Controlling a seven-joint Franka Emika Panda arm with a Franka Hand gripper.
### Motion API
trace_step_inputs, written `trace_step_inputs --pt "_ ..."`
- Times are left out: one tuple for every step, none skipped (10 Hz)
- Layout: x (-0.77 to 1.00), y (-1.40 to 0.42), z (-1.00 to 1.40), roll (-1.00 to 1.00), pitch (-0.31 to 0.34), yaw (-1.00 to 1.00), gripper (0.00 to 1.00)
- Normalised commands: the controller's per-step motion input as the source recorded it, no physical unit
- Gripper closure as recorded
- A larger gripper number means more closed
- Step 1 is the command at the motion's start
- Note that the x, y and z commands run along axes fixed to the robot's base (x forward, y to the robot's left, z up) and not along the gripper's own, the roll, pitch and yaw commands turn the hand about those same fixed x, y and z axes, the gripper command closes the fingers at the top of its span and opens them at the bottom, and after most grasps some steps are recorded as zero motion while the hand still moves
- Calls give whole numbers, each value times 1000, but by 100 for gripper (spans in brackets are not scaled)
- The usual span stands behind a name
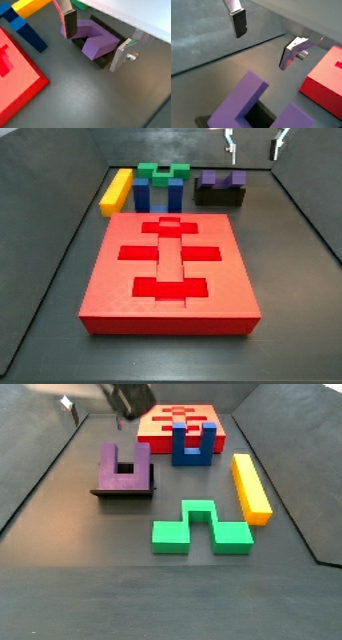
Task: Pick up the purple object. Move up. Place the purple object on the fixture. Regrasp the purple object. Move to above the board. Insert the purple object.
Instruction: Regrasp the purple object.
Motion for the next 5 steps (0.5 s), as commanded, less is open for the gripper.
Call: trace_step_inputs --pt "129 -546 94 1000 -20 0 0" --pt "186 -517 100 1000 6 0 0" --pt "174 -500 86 1000 89 0 0" --pt "277 -480 31 1000 246 0 0" --pt "363 -409 0 1000 457 0 0"
